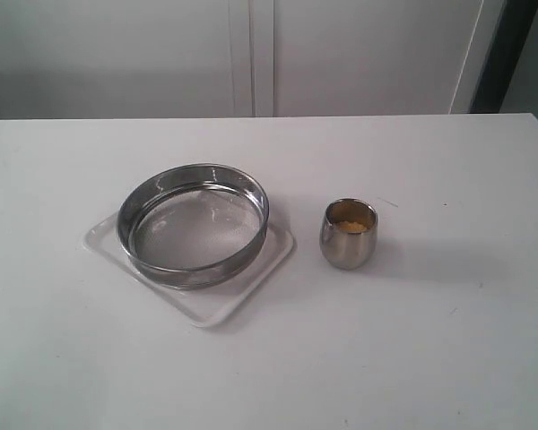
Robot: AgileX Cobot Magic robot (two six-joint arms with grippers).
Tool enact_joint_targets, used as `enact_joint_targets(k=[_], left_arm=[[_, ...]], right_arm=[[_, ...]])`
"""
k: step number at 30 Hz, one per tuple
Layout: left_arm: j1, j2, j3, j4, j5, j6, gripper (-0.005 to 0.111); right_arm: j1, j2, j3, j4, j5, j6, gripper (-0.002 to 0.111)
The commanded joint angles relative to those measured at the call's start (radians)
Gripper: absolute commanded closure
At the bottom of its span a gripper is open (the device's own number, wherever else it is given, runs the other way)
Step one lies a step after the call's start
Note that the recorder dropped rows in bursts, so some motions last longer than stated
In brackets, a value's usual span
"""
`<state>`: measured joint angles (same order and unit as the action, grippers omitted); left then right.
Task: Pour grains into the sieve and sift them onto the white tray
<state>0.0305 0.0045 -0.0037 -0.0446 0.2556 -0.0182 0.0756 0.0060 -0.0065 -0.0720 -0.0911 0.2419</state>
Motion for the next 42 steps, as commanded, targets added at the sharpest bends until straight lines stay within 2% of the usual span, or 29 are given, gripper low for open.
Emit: enact_joint_targets(k=[1, 13, 19, 25, 27, 29, 33, 37, 42], left_arm=[[-0.003, -0.004, 0.004, -0.006, 0.0, -0.003, 0.107], [-0.003, -0.004, 0.004, -0.006, 0.0, -0.003, 0.107], [-0.003, -0.004, 0.004, -0.006, 0.0, -0.003, 0.107], [-0.003, -0.004, 0.004, -0.006, 0.0, -0.003, 0.107], [-0.003, -0.004, 0.004, -0.006, 0.0, -0.003, 0.107], [-0.003, -0.004, 0.004, -0.006, 0.0, -0.003, 0.107], [-0.003, -0.004, 0.004, -0.006, 0.0, -0.003, 0.107], [-0.003, -0.004, 0.004, -0.006, 0.0, -0.003, 0.107], [-0.003, -0.004, 0.004, -0.006, 0.0, -0.003, 0.107]], right_arm=[[0.002, -0.006, 0.006, -0.005, -0.021, -0.016, 0.108], [0.002, -0.006, 0.0, -0.01, -0.018, -0.132, 0.108], [0.002, 0.044, -0.14, -0.06, 0.0, -0.163, 0.108], [0.002, 0.341, -0.358, -0.063, -0.018, -0.163, 0.108], [0.002, 0.447, -0.385, -0.063, -0.071, -0.163, 0.108], [0.002, 0.552, -0.389, -0.059, -0.197, -0.159, 0.108], [0.002, 0.749, -0.369, -0.059, -0.26, -0.112, 0.108], [0.002, 1.044, -0.263, -0.059, -0.642, -0.099, 0.108], [0.002, 1.368, -0.216, -0.064, -0.964, -0.115, 0.108]])
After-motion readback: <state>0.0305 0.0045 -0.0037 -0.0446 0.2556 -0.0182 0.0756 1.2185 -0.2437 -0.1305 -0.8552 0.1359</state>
